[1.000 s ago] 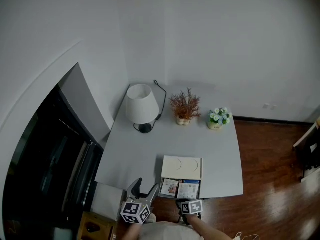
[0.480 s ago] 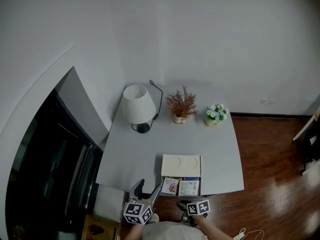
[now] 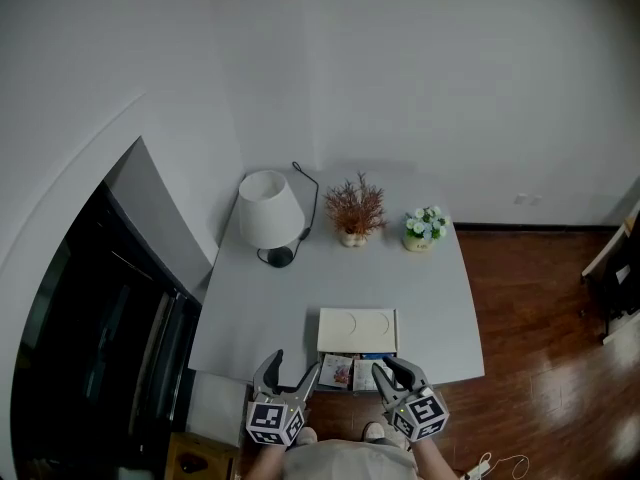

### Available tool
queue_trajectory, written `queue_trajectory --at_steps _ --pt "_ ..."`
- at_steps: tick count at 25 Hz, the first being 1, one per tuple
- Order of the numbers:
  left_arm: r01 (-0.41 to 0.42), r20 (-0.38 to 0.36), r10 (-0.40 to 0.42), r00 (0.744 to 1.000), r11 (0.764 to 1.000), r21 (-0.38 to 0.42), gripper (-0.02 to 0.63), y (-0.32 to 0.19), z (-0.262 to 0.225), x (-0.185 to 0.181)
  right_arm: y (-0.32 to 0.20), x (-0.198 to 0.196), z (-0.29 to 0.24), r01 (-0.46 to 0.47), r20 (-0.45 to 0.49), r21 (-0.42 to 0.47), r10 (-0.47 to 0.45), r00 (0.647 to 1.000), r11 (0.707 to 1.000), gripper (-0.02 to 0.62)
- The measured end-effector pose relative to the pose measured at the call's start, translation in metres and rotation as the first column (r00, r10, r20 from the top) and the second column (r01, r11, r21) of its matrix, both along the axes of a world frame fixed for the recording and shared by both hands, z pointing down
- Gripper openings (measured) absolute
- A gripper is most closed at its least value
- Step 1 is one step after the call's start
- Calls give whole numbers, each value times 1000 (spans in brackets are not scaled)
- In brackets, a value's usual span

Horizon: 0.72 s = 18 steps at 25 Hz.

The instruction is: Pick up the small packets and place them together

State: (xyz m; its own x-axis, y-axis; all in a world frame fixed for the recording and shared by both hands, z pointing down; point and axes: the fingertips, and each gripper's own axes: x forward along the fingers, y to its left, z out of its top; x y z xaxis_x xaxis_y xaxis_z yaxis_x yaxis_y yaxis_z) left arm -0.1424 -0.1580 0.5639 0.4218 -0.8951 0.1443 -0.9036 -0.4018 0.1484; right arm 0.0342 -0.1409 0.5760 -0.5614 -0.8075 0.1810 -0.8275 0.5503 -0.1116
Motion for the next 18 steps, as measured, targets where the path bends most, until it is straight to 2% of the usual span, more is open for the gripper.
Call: queue_trajectory --at_steps 3,6,7,8,12,13,14,18 --pt "17 42 -19 999 998 56 342 -2 -17 0 -12 15 -57 -63 -52 217 76 996 974 115" --pt "35 60 -42 997 993 111 342 -1 -36 -1 -15 30 -93 -128 0 320 135 991 939 128" --pt "43 62 -51 997 991 127 342 -1 -42 -2 -14 35 -100 -151 16 340 155 988 928 255" --pt "52 63 -61 996 988 142 342 -2 -48 -4 -13 40 -104 -178 27 355 181 983 918 330" --pt "73 79 -89 993 979 191 354 -3 -63 -8 -4 57 -102 -267 39 369 272 962 890 330" --pt "72 84 -90 992 979 191 398 -3 -63 -8 -2 59 -98 -274 45 359 277 960 892 330" --pt "72 87 -89 992 980 184 413 -3 -62 -9 0 60 -94 -279 52 347 278 959 896 330" --pt "48 110 -68 992 984 170 431 -1 -56 -5 3 62 -88 -282 61 334 277 959 900 330"
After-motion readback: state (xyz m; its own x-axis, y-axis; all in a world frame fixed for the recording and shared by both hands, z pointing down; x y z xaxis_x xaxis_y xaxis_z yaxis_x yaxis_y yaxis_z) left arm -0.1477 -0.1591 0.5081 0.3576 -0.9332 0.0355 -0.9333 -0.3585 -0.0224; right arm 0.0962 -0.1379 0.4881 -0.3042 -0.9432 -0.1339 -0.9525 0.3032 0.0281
